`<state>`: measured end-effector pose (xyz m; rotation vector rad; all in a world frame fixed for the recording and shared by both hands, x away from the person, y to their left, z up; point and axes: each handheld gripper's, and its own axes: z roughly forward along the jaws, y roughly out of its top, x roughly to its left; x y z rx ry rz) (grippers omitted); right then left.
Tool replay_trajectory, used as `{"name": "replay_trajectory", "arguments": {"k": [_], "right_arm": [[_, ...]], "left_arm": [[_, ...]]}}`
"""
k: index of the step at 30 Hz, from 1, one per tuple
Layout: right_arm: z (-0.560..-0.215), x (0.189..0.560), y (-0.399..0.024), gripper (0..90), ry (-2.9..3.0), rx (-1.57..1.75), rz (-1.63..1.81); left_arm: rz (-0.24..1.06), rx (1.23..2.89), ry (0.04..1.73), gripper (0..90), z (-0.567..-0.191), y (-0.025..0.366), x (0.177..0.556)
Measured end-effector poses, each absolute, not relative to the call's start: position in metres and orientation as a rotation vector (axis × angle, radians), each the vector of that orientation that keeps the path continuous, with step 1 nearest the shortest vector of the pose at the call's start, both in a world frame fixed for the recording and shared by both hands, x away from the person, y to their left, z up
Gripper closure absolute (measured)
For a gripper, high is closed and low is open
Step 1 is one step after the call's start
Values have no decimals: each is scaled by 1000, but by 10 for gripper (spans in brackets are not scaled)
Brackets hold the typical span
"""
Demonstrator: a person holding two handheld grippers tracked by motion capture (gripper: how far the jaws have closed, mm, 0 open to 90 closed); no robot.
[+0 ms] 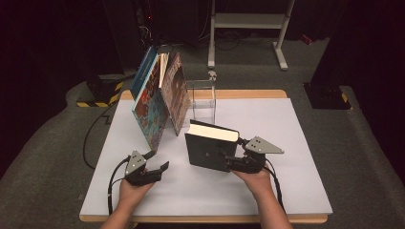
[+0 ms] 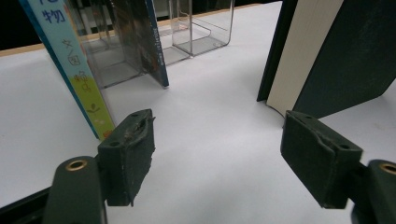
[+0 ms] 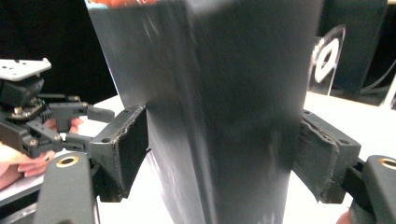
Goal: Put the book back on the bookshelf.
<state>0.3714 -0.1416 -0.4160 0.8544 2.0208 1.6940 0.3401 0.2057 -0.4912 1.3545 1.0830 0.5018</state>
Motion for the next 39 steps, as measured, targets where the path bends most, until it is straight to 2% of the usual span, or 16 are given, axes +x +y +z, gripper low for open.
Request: {"name": "replay_trajectory", "arguments": {"k": [12,19,24,39], "right_arm": [[-398,381,-130,222,2073,791,1690],[-399,381,-132,369,2080,701,1685],[-401,377,-135,523,2080,643,1719],[-397,366,-124,541,1953,753,1647]], "left_arm": [[496,1337,1070,245,-494,206,339],[500,1317,1088,246,-495,207,340],[506,1319,1086,246,-495,206,340],[502,1310,1091,246,-495,208,340]]}}
